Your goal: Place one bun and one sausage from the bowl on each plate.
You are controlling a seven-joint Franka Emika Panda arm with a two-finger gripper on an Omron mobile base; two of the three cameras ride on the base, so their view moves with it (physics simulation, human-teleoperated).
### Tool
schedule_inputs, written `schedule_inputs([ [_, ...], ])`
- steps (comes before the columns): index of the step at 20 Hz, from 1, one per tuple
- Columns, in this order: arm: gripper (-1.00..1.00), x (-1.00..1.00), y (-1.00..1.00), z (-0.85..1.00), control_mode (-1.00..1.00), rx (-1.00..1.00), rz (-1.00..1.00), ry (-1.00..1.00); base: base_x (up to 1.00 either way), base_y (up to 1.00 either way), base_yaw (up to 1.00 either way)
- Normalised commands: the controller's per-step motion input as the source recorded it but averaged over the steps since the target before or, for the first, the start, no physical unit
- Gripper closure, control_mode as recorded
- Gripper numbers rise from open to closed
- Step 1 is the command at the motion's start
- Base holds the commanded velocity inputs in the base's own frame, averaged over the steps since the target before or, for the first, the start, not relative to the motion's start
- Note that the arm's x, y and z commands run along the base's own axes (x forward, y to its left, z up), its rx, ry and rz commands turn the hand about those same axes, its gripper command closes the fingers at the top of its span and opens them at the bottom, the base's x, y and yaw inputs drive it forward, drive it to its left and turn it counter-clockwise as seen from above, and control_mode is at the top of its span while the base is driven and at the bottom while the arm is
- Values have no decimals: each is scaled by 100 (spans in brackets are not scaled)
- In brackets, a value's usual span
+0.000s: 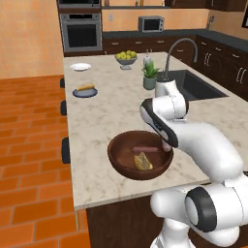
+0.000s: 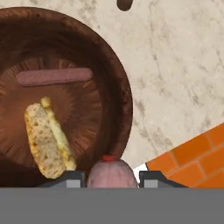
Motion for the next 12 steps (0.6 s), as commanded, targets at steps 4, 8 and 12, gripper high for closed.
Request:
schedule_inputs([
  [4,100,-61,0,44,-100,23,16,0,0,0,0],
  [8,100,-63,0,34,-100,9,29,0,0,0,0],
  [12,100,-58,19,42,-100,1,21,0,0,0,0],
])
